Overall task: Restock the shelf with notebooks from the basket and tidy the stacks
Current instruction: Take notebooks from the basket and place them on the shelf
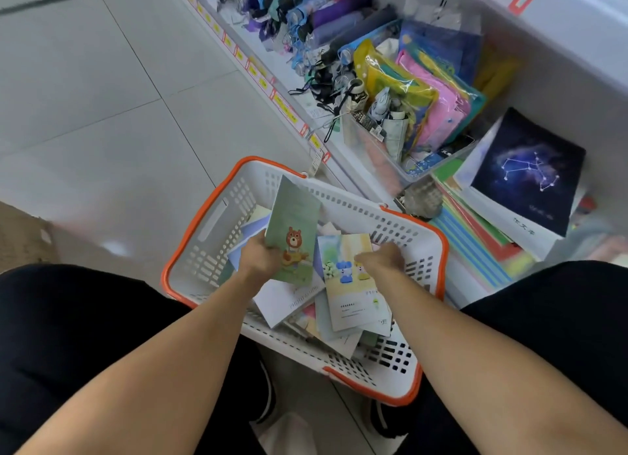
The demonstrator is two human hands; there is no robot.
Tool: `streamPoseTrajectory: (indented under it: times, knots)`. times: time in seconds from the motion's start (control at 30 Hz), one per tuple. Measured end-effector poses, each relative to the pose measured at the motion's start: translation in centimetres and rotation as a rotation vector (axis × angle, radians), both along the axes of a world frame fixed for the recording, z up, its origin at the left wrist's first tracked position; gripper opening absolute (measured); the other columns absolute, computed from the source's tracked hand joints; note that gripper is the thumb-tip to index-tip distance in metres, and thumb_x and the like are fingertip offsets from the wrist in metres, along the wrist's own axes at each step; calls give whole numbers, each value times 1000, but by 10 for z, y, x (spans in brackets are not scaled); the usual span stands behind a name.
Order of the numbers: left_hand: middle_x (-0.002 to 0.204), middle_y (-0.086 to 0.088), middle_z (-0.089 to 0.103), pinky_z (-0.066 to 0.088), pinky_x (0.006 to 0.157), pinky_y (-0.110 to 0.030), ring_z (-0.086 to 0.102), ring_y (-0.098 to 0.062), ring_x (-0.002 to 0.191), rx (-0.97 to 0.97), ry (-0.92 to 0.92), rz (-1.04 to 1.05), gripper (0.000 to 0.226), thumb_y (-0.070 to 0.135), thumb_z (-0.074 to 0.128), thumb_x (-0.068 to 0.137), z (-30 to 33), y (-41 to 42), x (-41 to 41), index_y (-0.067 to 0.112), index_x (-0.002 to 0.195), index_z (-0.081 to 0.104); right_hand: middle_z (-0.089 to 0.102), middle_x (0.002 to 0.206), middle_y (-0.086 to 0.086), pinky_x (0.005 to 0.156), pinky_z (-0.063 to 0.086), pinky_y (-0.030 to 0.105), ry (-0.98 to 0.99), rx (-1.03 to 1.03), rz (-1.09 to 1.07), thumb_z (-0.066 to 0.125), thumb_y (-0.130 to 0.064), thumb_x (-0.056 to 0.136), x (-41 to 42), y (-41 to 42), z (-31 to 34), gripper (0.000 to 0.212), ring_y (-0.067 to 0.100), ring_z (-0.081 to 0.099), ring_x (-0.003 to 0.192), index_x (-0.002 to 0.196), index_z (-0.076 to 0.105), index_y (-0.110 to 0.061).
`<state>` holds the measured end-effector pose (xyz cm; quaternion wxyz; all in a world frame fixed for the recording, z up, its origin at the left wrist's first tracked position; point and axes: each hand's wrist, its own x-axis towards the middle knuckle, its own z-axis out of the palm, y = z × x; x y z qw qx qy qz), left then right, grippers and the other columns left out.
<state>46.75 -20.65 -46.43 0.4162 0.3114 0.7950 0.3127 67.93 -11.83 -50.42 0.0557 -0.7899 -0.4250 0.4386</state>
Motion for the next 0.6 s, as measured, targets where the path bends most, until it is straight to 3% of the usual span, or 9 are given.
streamPoseTrajectory:
  times: [0.07, 0.13, 0.27, 0.3, 0.4, 0.5, 0.6]
  knots:
    - [99, -15, 69, 51, 75, -38, 63, -28, 90, 15, -5, -1, 27, -4, 47, 89, 0, -2, -4, 5, 105, 67, 59, 129, 13, 72, 57, 32, -10, -146, 15, 93, -41, 55, 9, -16, -14, 97, 27, 64, 105, 132, 48, -4]
    - [102, -18, 69, 55, 83, -49, 65, -34, 94, 0, 5, 43, 31, -5, 45, 88, 1, -1, -9, 9, 107, 65, 52, 138, 14, 86, 56, 37, -22, -187, 36, 96, -49, 41, 14, -28, -28, 122, 30, 58, 119, 139, 41, -3]
    - [96, -10, 67, 56, 82, -43, 66, -32, 90, -82, 11, 110, 31, -1, 44, 88, 5, -5, -14, 17, 102, 65, 52, 137, 14, 95, 53, 43, -88, -151, 49, 95, -56, 36, 17, -38, -38, 123, 32, 56, 121, 136, 44, -6]
    - [94, -8, 66, 56, 80, -42, 66, -32, 89, -87, 13, 120, 29, 0, 44, 88, 6, -8, -15, 19, 100, 63, 55, 133, 14, 92, 54, 40, -88, -174, 60, 95, -53, 41, 17, -40, -32, 115, 31, 58, 117, 134, 46, -5]
    - [94, -9, 67, 57, 77, -41, 66, -31, 87, -128, 10, 139, 27, 1, 47, 85, 10, -14, -19, 20, 96, 62, 69, 103, 10, 73, 53, 29, 42, -190, 82, 90, -29, 68, 19, -37, -21, 57, 25, 65, 88, 110, 63, -3]
    - [100, -11, 70, 59, 78, -46, 68, -32, 89, -190, -52, 154, 34, 2, 52, 74, 9, -15, -28, 11, 103, 67, 72, 105, 10, 78, 58, 35, 293, -223, 124, 77, -16, 84, 11, -22, 4, 29, 24, 69, 88, 109, 66, -7]
    - [102, -16, 69, 59, 78, -43, 69, -32, 89, -237, -64, 126, 32, -2, 53, 79, 16, -18, -30, 3, 108, 65, 75, 92, 8, 45, 55, 26, 629, -260, 77, 61, -11, 97, 3, -5, 53, 14, 20, 72, 73, 109, 66, -10]
